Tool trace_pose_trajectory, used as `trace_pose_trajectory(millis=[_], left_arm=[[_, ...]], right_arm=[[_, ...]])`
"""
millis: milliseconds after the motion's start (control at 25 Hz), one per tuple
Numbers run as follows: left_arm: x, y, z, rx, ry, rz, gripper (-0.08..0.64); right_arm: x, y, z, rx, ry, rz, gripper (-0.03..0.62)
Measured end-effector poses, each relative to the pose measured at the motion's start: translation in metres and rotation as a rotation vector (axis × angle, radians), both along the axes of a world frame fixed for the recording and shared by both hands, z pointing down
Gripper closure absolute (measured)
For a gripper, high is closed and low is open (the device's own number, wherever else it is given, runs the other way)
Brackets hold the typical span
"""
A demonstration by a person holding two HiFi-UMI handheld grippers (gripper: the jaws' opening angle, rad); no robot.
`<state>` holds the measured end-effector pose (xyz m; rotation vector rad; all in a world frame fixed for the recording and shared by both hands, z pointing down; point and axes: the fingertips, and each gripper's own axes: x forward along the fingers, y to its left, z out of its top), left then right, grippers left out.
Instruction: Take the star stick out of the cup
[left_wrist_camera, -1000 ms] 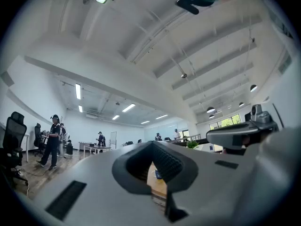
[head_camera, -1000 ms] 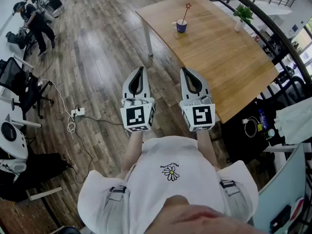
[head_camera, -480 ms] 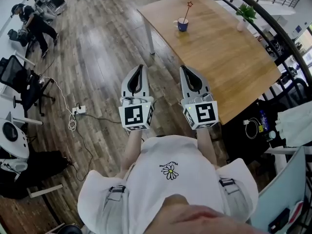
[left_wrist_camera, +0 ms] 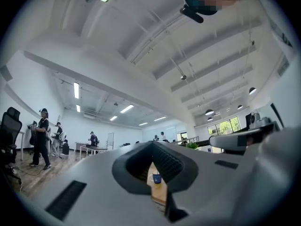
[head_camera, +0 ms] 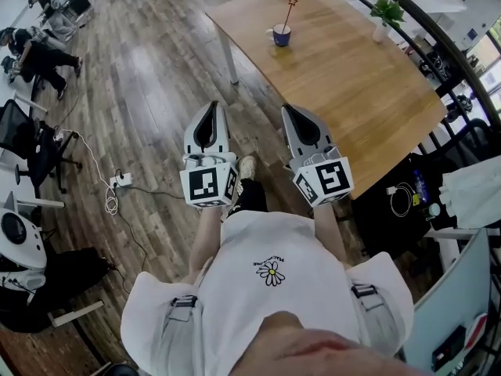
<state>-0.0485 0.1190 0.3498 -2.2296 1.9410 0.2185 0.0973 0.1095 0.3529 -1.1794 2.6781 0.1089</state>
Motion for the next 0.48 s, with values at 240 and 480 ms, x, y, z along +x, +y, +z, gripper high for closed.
trace_pose_trajectory(millis=[240, 480], left_arm=[[0.012, -0.054, -0.004, 0.026, 0.026, 0.081, 0.545], [0.004, -0.118, -0.007, 0.058, 0.041, 0.127, 0.545]], right_arm=[[0.016, -0.036, -0.009, 0.030, 0.004, 0.066, 0.584], [0.012, -0.098, -0.005, 0.023, -0.003, 0.122, 0.584]])
